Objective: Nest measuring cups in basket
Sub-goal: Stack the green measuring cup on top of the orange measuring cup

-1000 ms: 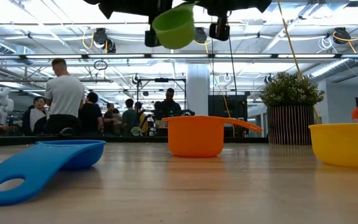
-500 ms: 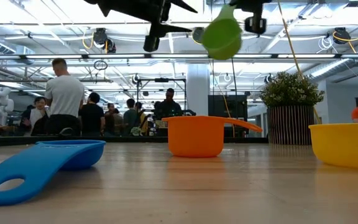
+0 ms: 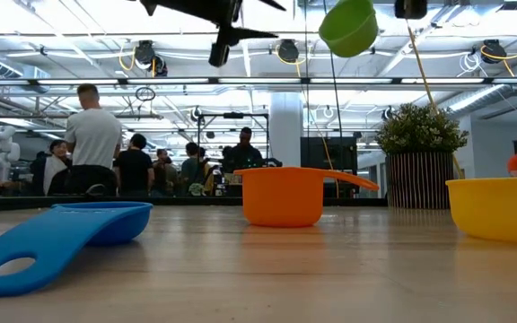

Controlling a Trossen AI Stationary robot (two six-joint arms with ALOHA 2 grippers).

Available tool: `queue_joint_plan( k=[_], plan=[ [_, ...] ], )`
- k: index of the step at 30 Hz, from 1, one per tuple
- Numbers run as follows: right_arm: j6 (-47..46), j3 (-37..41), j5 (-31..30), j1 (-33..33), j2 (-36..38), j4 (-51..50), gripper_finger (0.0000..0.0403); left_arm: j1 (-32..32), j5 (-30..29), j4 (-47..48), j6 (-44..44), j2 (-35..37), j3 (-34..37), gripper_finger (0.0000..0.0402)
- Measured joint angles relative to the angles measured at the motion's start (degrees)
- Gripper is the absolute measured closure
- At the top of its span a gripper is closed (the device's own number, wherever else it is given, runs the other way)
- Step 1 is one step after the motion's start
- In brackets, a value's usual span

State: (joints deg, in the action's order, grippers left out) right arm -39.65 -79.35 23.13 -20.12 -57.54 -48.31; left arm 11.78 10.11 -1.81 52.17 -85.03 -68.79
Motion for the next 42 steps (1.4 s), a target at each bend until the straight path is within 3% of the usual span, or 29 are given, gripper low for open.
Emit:
queue_joint_plan(
  k=[3,13,18,28,37,42],
  plan=[
    [-5.6,0.0,-6.8,3.4,1.5,1.2,0.0403,-0.5,-1.7,0.6,-2.8,2.3,0.1,0.0213],
    [-16.9,0.7,-25.3,16.2,1.4,8.3,0.0403,-5.0,-17.6,10.9,-12.8,15.0,-0.1,0.0213],
    [-20.8,5.2,-31.8,20.5,-0.2,16.6,0.0403,-6.9,-19.2,21.0,-13.1,19.1,0.0,0.0213],
    [-31.2,22.1,-41.8,29.1,-2.3,47.4,0.0403,-12.6,-21.0,31.7,-12.2,20.7,0.0,0.0213],
    [-39.9,30.2,-57.9,40.8,-3.5,51.6,0.0403,-14.6,-24.3,34.7,-9.0,20.5,0.0,0.0213],
    [-42.4,32.0,-62.0,45.3,-6.2,56.1,0.0403,-15.5,-24.7,34.7,-7.9,20.5,0.0,0.0213]
  ],
)
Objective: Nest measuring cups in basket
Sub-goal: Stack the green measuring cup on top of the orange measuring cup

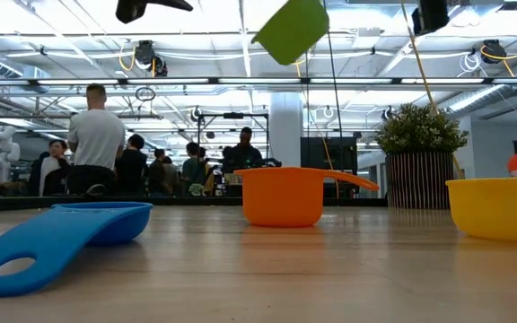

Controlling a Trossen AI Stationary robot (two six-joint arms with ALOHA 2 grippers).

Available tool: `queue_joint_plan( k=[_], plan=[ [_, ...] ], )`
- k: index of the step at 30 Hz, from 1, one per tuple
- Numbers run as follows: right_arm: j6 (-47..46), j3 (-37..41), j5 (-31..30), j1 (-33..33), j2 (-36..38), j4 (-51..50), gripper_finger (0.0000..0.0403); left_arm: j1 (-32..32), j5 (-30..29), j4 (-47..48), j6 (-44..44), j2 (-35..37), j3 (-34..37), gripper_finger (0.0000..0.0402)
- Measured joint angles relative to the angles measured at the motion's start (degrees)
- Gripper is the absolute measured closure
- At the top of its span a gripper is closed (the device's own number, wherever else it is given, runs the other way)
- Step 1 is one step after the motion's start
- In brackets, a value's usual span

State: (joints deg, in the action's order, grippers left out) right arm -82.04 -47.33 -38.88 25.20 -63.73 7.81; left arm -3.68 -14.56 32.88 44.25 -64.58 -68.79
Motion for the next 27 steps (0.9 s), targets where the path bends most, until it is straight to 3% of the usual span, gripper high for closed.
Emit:
queue_joint_plan(
  k=[7,14,21,27],
  plan=[
    [-2.2,2.7,-0.3,1.2,-5.1,7.2,0.0403,-2.2,-0.6,0.0,1.4,0.0,0.0,0.0213],
    [-1.2,9.7,-0.4,1.0,-8.4,20.9,0.0403,-4.2,-0.8,0.1,2.7,0.0,0.0,0.0213],
    [-4.4,15.2,-3.1,0.6,-8.5,24.4,0.0403,-5.5,-1.0,0.1,2.8,0.0,0.0,0.0213],
    [-5.8,15.7,-1.5,-1.3,-9.6,26.4,0.0403,-5.6,-1.1,0.1,2.4,0.0,0.0,0.0213]
  ],
)
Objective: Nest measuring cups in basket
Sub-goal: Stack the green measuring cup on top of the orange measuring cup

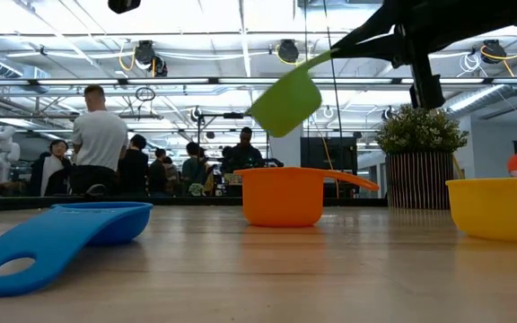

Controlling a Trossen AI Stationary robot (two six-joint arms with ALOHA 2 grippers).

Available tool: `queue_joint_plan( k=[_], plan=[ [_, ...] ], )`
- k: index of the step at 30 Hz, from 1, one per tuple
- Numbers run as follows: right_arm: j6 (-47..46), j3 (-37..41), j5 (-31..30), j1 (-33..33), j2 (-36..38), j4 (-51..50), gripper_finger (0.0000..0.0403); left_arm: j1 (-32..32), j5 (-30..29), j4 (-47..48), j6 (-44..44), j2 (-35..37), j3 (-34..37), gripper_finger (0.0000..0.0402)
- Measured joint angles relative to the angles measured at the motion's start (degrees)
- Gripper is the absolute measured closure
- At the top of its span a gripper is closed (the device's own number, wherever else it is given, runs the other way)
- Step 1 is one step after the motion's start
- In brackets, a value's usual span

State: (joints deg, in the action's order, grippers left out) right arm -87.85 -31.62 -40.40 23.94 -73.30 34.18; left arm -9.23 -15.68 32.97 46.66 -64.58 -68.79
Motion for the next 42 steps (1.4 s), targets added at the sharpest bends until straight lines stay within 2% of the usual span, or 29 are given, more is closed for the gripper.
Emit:
queue_joint_plan(
  k=[9,19,27,42],
  plan=[
    [-2.3,0.0,0.2,0.1,-7.3,7.5,0.0403,0.2,-1.1,0.2,-1.0,0.0,0.0,0.0213],
    [-7.5,0.0,1.6,0.1,-12.4,8.0,0.0403,0.2,-2.3,1.9,-0.9,0.0,0.0,0.0213],
    [-8.7,0.0,1.7,-0.1,-13.1,7.6,0.0398,0.2,-2.5,2.1,-1.1,0.0,0.0,0.0213],
    [-11.0,0.0,2.1,-0.2,-13.1,3.7,0.0351,0.2,-2.5,2.0,-1.2,0.0,0.0,0.0213]
  ],
)
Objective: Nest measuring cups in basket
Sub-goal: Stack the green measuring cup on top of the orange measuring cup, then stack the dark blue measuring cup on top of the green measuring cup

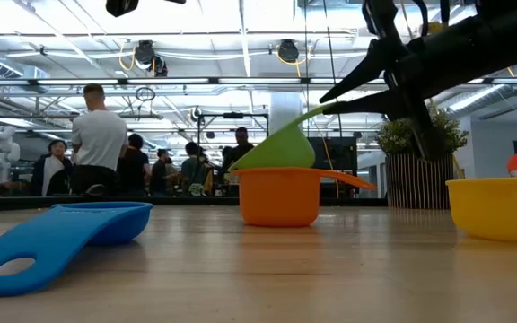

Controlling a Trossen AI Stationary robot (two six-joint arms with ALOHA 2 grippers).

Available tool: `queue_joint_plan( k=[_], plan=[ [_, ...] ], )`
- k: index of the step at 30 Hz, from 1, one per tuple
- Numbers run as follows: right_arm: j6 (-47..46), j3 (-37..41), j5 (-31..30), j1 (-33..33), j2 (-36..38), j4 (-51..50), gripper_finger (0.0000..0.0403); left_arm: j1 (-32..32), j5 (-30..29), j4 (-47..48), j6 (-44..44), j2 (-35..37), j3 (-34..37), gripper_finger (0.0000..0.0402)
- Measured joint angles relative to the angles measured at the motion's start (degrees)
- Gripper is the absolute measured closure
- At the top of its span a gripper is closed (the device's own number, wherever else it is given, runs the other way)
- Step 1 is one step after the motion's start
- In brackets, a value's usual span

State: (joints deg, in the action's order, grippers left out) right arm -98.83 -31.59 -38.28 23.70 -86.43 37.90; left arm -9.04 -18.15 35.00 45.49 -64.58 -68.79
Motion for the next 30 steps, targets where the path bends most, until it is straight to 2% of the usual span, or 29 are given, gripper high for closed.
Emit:
queue_joint_plan(
  k=[9,15,20,30],
  plan=[
    [-3.3,0.0,2.8,0.0,0.0,-4.3,0.0292,0.0,0.0,0.0,0.7,0.0,0.0,0.0213],
    [-4.9,0.0,7.0,0.0,0.0,-7.2,0.025,0.0,0.0,0.0,1.2,0.0,0.0,0.0213],
    [-5.9,0.0,7.3,0.1,1.4,-9.1,0.0222,0.0,0.0,0.0,1.2,0.0,0.0,0.0213],
    [-5.2,0.0,14.3,0.0,11.9,-28.5,0.021,0.0,-2.2,0.0,1.3,0.0,0.0,0.0213]
  ],
)
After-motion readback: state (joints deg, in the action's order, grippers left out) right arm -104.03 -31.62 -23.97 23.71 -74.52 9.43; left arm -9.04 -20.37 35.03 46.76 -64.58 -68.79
